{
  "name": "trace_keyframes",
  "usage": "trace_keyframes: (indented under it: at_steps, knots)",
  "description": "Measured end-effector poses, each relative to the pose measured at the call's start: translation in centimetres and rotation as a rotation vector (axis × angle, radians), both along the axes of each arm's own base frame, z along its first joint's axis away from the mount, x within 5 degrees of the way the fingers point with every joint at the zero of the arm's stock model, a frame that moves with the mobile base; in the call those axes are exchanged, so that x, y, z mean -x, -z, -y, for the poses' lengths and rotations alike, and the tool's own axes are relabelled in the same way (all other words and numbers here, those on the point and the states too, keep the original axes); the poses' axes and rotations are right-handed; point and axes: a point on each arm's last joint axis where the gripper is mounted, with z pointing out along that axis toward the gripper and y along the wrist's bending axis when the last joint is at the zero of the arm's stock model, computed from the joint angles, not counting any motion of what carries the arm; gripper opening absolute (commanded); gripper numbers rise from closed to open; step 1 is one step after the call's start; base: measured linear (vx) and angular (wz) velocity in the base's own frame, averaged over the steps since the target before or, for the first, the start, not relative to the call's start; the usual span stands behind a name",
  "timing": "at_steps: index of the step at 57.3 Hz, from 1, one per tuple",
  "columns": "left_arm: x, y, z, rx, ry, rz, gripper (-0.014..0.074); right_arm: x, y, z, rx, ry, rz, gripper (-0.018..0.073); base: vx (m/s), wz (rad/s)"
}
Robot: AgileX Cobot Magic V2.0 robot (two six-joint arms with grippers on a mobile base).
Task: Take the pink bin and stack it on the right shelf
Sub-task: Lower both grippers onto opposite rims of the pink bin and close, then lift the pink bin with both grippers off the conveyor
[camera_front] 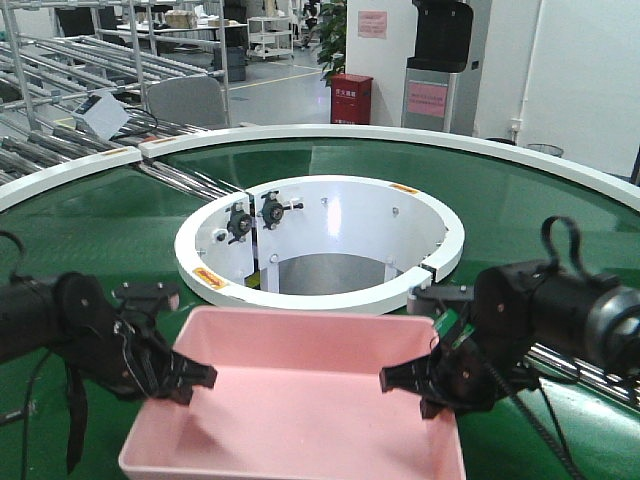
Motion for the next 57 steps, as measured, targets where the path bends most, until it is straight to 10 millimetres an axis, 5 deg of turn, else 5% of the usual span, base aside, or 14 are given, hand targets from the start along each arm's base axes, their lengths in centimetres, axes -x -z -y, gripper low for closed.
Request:
trace_keyframes:
  at_steps: [20,27,35,57]
  knots:
    - [6.2,-13.5,-1.3,0.106,-0.003,0.327,-0.0001,6.4,-13.0,1.9,-0.090,0.000,0.330,-0.0010,0.00,0.00]
    - [8.9,-16.8,-1.9,0.142,-0.002,0.406,-0.0001,8.8,-15.8,2.3,-0.127,-0.004,0.399,-0.0010,0.00,0.00]
    - [10.6,-18.6,-2.2,0.170,0.000,0.448,-0.0001,10.0,-17.1,2.6,-0.148,-0.005,0.437,-0.0008,0.00,0.00]
    - [10.9,-18.6,-2.2,0.162,0.005,0.439,-0.0001,10.1,-17.0,2.4,-0.179,-0.002,0.416,-0.0008,0.00,0.00]
